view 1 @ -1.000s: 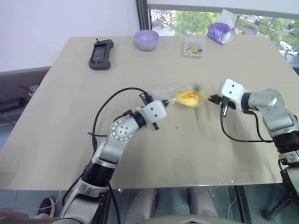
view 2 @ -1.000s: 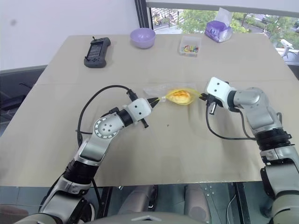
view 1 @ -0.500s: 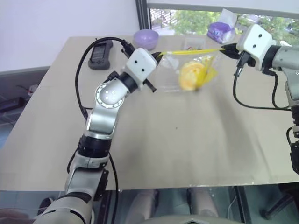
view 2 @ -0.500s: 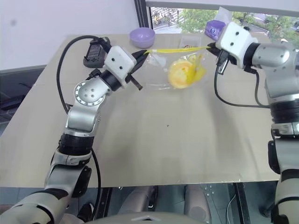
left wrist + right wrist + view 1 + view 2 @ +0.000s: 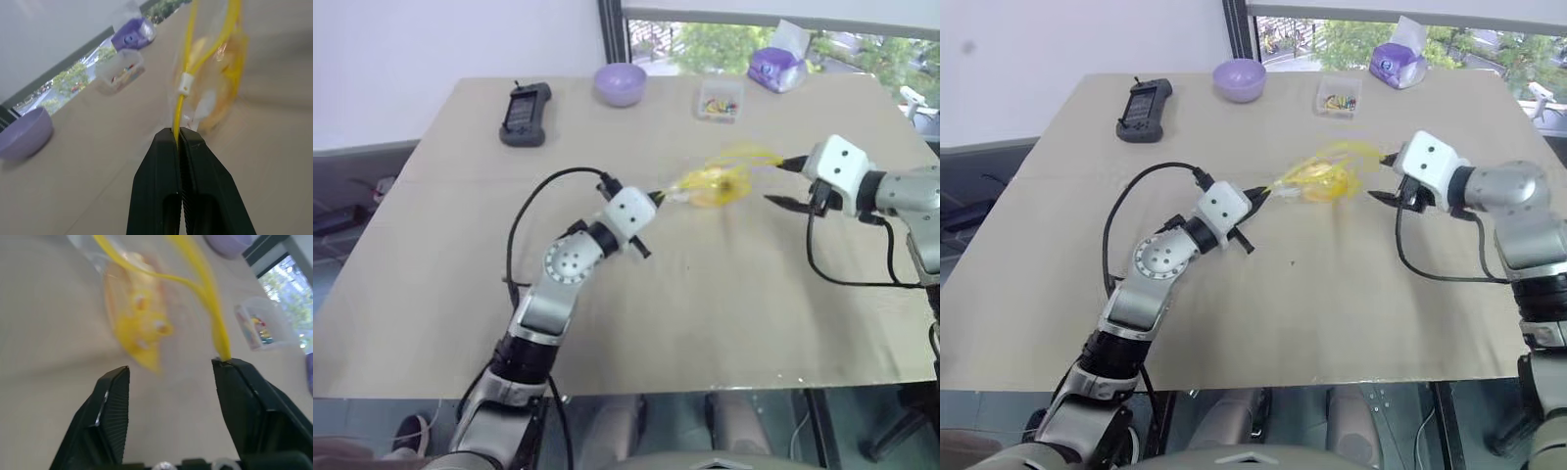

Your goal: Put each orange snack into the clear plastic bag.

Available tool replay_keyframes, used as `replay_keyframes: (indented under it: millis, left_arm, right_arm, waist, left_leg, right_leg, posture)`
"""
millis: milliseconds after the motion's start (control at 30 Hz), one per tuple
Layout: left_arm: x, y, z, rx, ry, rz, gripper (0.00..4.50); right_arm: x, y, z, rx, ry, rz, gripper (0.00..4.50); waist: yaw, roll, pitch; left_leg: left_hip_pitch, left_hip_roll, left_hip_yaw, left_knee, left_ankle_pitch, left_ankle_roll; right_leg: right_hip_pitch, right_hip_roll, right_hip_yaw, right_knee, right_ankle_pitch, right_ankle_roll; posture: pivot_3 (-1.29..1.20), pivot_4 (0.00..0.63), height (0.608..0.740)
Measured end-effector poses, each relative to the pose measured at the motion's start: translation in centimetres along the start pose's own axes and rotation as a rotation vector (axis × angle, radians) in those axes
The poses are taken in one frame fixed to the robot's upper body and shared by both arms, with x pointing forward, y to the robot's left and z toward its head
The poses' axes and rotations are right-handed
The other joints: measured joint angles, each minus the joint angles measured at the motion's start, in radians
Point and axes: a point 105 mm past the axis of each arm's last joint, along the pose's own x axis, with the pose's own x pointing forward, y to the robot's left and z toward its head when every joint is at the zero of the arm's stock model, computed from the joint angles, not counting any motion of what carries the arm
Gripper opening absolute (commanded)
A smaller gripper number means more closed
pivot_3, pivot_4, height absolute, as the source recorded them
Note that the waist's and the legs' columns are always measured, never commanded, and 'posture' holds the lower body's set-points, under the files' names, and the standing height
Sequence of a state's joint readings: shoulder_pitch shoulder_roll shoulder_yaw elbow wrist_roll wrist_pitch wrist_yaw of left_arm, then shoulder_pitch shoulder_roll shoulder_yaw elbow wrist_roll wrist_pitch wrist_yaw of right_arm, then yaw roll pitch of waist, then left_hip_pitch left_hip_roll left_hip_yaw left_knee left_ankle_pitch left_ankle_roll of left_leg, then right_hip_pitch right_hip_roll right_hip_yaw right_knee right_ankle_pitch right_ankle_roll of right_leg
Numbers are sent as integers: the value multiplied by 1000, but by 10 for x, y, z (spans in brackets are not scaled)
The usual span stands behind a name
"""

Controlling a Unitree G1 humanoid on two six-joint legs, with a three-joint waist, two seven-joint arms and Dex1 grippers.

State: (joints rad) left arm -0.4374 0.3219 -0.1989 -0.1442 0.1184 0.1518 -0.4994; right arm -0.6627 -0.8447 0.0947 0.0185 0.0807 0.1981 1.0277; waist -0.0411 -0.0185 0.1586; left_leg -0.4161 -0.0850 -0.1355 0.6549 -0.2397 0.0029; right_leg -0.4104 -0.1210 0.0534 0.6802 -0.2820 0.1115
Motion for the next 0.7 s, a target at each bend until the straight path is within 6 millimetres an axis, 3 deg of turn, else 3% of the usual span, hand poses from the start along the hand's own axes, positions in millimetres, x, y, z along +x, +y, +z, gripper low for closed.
replay_keyframes:
  millis: [133, 267, 400, 533, 700]
  left_arm:
    - [2, -4, 1, -11, 1, -10, 0]
    - [2, -6, 3, 10, -3, -29, 0]
    - [1, -7, 5, 70, -4, -59, 0]
    - [-1, -6, 5, 114, -5, -65, 0]
    - [0, -9, 9, 114, -19, -81, 0]
  right_arm:
    - [4, 18, 39, -52, -124, 96, 2688]
    - [28, 33, 71, -196, -230, 157, 2688]
    - [37, 25, 94, -303, -282, 141, 2688]
    - [36, 10, 104, -351, -284, 106, 2688]
    - [51, 25, 91, -331, -251, 167, 2688]
  waist:
    - [0, 0, 0]
    - [-1, 0, 0]
    - [3, 0, 0]
    - [5, 0, 0]
    - [1, 0, 0]
  left_leg:
    - [0, 0, 0, 0, 0, 0]
    - [0, 0, 0, 0, 0, 0]
    - [0, -1, 0, 0, 0, 0]
    - [0, 0, -2, -1, 0, 0]
    - [0, -1, -1, -1, 0, 0]
  right_leg:
    - [0, 0, 0, 0, 0, 0]
    - [0, 0, 0, 0, 0, 0]
    - [0, -1, 0, -1, 0, 0]
    - [0, -1, -1, -1, 0, 0]
    - [0, -1, -1, -1, 0, 0]
  posture:
    - [0, 150, 740]
    - [0, 150, 740]
    - [0, 150, 740]
    - [0, 150, 740]
    - [0, 150, 740]
